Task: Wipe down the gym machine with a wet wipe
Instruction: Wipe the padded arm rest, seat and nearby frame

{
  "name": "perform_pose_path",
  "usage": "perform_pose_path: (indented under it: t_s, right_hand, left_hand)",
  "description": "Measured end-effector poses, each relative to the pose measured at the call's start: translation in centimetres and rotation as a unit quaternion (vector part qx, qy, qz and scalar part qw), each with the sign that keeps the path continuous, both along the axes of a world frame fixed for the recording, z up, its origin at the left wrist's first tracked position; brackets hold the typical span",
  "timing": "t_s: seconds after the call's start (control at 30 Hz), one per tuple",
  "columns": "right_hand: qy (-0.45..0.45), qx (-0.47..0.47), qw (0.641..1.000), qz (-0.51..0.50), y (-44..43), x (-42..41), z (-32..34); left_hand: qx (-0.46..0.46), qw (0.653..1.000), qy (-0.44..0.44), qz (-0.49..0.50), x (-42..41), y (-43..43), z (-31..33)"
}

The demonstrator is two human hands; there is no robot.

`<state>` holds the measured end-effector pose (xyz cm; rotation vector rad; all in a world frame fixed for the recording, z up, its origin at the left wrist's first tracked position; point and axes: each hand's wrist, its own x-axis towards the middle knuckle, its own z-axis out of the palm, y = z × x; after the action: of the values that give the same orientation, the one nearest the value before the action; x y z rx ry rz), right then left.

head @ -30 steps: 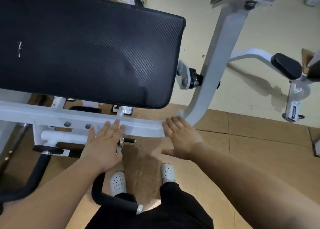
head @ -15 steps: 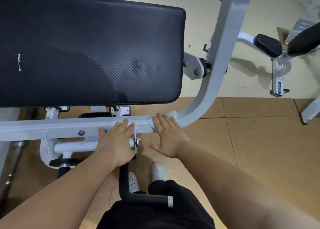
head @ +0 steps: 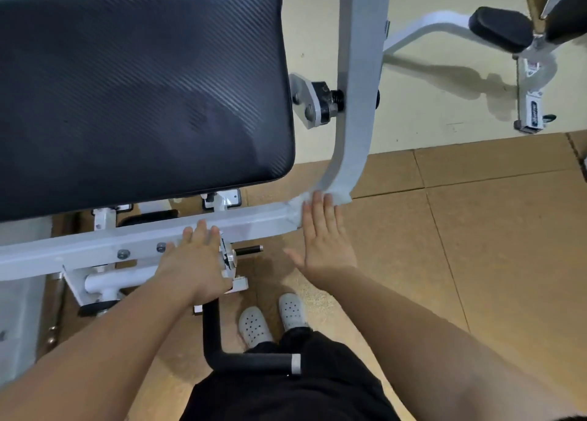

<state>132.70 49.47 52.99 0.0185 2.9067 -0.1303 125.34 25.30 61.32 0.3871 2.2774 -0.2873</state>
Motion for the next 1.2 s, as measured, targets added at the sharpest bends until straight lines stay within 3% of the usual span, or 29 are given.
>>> perform_pose_path:
  t_s: [0.17,0.3,0.43,0.57,0.63,0.83,1.0,1.2]
  right_hand:
    - [0.013,-0.001,0.998,0.060,2.1,1.8,-2.2]
    - [0.092,-0.007,0.995,-0.029,6.2,-1.3,-0.2]
    - [0.077,-0.035,0.995,-0.061,4.6,-2.2,0.9]
    - [-0.007,-0.002,0.988,0.157,2.1,-0.5,0.0]
    - [-0.008,0.020,0.979,0.204,3.1,-1.3,0.7]
    - [0.059,0.072,0.991,0.098,7.0,-4.5,3.5]
    - [-0.067,0.028,0.993,0.090,-1.2,-2.2,2.7]
    - [-0.071,-0.001,0.992,0.103,-11.1,-4.4,2.4]
  left_hand:
    - [-0.020,1.000,0.012,0.004,0.4,1.0,-0.2]
    - [-0.032,0.999,0.012,0.002,0.6,1.2,-0.4]
    - [-0.029,1.000,0.008,0.007,0.6,1.2,-0.6]
    - [-0.011,1.000,-0.007,0.019,0.3,0.4,-0.2]
    - [-0.004,1.000,-0.015,0.023,-0.1,-0.1,0.1]
    - [0.015,1.000,-0.020,0.016,-0.5,-1.1,-0.1]
    - [0.052,0.998,-0.015,-0.005,-0.5,-3.0,-0.2]
    - [0.103,0.993,-0.023,-0.043,-1.8,-5.0,0.1]
